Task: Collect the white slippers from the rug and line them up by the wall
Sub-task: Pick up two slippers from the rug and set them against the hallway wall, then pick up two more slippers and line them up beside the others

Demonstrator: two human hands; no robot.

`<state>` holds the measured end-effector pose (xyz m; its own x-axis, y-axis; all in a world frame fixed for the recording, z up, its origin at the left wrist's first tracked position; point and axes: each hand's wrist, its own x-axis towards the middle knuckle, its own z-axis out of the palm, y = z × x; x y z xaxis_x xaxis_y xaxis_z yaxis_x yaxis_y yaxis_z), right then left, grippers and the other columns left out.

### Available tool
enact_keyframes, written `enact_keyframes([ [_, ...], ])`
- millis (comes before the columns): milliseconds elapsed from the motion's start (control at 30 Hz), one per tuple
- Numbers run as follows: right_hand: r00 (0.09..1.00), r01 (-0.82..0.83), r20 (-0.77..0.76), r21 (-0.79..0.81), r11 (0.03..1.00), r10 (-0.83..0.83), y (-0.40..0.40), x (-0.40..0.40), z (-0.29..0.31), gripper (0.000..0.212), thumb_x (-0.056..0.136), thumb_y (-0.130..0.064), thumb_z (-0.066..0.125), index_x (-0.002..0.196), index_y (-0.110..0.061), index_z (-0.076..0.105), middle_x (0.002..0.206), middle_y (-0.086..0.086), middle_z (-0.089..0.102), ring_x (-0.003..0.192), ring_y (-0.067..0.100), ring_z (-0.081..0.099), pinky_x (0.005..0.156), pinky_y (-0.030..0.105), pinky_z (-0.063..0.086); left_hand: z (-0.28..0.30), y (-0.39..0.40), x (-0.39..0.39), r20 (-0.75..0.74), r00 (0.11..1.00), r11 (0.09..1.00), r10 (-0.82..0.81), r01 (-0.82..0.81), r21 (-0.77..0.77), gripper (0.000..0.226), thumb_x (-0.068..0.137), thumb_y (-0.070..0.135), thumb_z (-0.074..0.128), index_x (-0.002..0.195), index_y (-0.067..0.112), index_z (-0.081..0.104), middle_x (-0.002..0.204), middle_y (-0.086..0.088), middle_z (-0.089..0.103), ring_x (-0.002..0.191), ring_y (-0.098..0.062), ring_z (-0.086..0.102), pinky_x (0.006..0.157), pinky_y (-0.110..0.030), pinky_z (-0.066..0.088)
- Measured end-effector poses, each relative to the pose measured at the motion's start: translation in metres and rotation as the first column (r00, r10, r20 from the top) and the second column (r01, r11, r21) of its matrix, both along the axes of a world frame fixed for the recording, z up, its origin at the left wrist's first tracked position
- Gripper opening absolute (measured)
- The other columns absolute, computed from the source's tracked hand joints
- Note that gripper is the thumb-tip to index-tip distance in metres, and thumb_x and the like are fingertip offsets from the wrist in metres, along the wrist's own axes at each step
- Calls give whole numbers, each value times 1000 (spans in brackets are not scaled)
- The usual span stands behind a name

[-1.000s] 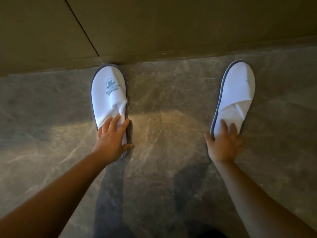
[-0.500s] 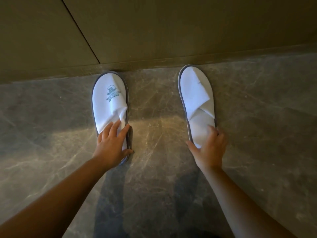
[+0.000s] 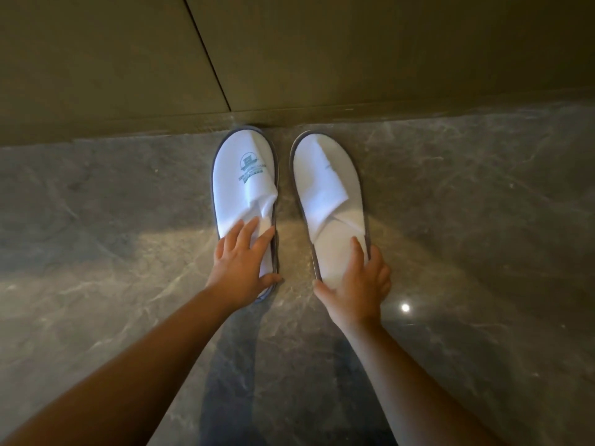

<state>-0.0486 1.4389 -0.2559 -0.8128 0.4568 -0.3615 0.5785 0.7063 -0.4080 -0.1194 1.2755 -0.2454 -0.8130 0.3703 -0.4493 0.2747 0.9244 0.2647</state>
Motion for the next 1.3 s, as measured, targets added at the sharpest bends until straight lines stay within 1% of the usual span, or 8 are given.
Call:
enact_keyframes([
  [200,999,45,10,31,999,-45,-10,-15,-1,92,65,-45,69,137,-26,15,146,16,19,129,35,22,104,49,26,3,0,-1,21,1000,1000,-12,12,-24,81,76,50,55,140,26,11,155,-5,2,141,-29,-4,114,-50,5],
  [467,995,98,22,17,995,-99,-1,-16,-1,93,66,-43,70,138,-23,15,147,16,17,130,36,19,106,50,24,4,2,0,19,1000,999,-17,18,-45,80,78,49,54,140,26,9,155,-4,0,141,-30,-5,114,-50,5],
  [667,997,71,36,16,997,-71,-2,-14,0,93,67,-44,69,138,-23,14,148,16,15,131,35,18,106,48,22,4,0,0,19,1000,999,-19,20,-43,81,77,51,54,140,26,9,155,-4,1,141,-30,-4,113,-51,5],
  [867,998,28,56,71,997,-33,-3,-14,-1,94,69,-49,65,140,-23,10,150,15,14,132,36,19,106,49,23,4,-1,0,21,999,999,-27,28,-46,79,78,51,51,140,28,8,155,-3,0,141,-29,-4,113,-50,5],
  [1000,999,-37,16,126,991,35,-2,-10,9,87,72,-54,60,139,-20,17,151,14,17,134,35,20,106,49,22,13,-2,3,33,999,1000,0,1,-24,76,79,51,50,140,28,11,155,-2,3,141,-28,0,114,-49,7],
  [1133,978,-196,-58,99,976,202,4,-12,65,60,81,-39,56,131,-14,36,144,16,34,130,34,30,104,47,26,59,-3,4,74,993,994,96,-99,44,69,81,46,51,138,24,18,154,-4,12,140,-29,12,113,-48,15],
  [1233,938,-324,-124,29,946,325,3,-15,145,37,83,-28,54,117,-11,52,125,14,56,115,31,47,95,43,37,131,-10,13,113,969,961,220,-235,147,59,83,38,52,134,20,31,147,-6,33,132,-28,33,108,-43,27],
  [1300,914,-387,-138,-23,922,381,-4,-14,213,27,84,-22,54,107,-11,59,112,14,64,105,31,53,90,44,43,191,-21,27,137,952,934,272,-296,202,50,84,36,51,130,21,40,139,-7,46,122,-27,46,103,-41,36],
])
